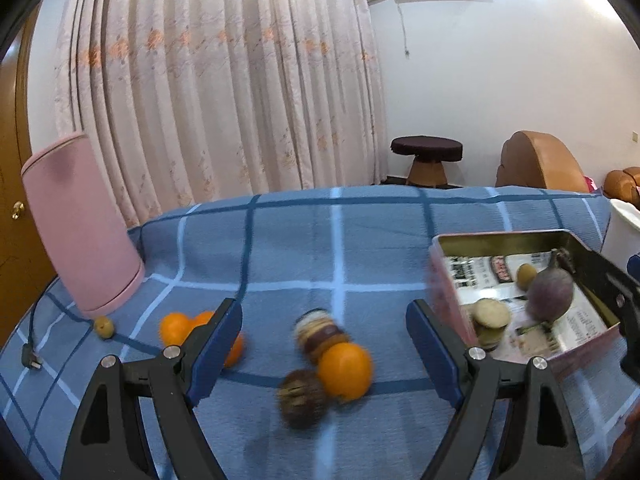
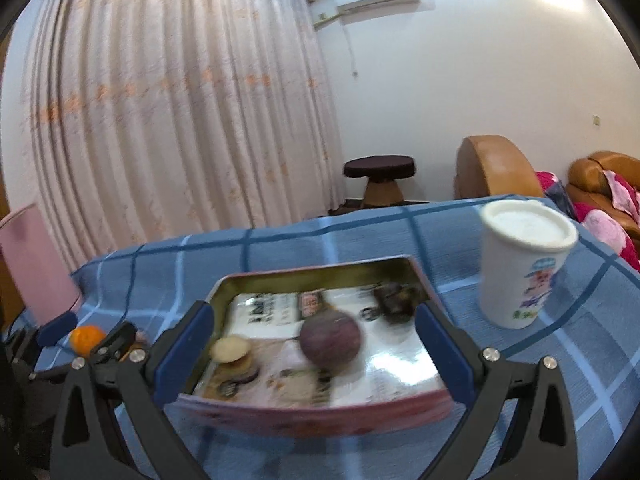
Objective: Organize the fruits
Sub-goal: 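Move both tools back over the remaining fruits on the tablecloth, then grasp the second brown mangosteen with the right tool while the left tool grasps an orange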
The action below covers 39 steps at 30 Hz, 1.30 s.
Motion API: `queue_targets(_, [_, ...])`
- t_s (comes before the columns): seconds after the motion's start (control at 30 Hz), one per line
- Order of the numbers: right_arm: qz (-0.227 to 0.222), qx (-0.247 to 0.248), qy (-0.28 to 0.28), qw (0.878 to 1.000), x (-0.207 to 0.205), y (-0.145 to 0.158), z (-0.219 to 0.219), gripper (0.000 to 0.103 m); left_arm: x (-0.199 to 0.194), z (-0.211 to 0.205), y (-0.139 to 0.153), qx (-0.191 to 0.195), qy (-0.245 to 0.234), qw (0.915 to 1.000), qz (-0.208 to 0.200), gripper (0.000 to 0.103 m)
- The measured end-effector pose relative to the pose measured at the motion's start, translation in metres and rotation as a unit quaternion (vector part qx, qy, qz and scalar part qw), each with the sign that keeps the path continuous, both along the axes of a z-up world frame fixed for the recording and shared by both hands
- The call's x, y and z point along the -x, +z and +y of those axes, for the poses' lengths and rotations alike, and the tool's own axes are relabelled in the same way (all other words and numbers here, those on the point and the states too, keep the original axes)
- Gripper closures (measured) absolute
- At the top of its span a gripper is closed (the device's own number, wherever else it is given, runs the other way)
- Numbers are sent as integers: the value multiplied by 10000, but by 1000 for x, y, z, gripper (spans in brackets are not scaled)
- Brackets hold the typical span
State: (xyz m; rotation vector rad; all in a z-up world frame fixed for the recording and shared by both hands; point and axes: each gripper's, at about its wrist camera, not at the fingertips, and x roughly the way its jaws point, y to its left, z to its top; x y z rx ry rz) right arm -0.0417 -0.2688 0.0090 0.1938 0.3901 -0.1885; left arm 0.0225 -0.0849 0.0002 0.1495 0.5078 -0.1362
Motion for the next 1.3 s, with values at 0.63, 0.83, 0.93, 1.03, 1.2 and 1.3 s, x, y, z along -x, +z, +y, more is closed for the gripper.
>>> queue_targets(0.63, [772,307,1190,9894,-26,-16,115,29,-37,130,-8,-109,959,9948,324,18])
queue_targets(0.83, [1158,186,1622,9798,-44,-26,147,42,-51,173,-7,8,1399,9891,463,18])
queue_targets(0.93, [1486,-2,1863,9712,-55,-36,161,52,-55,189,-5,53,1556,9867,470,18])
queue_targets(1.03, [1724,-249,1929,9656,-64,-44,167,52,-56,199,-2,65,1664,9851,440,18])
queue_targets(1.2, [1817,-150,2069,9612,-74,-45,186,53,-56,202,0,203,1626,9853,478,18])
queue_targets(1.3, [1929,-328,2182,9561,-79,-49,187,59,-56,199,1,198,1579,9863,436,18])
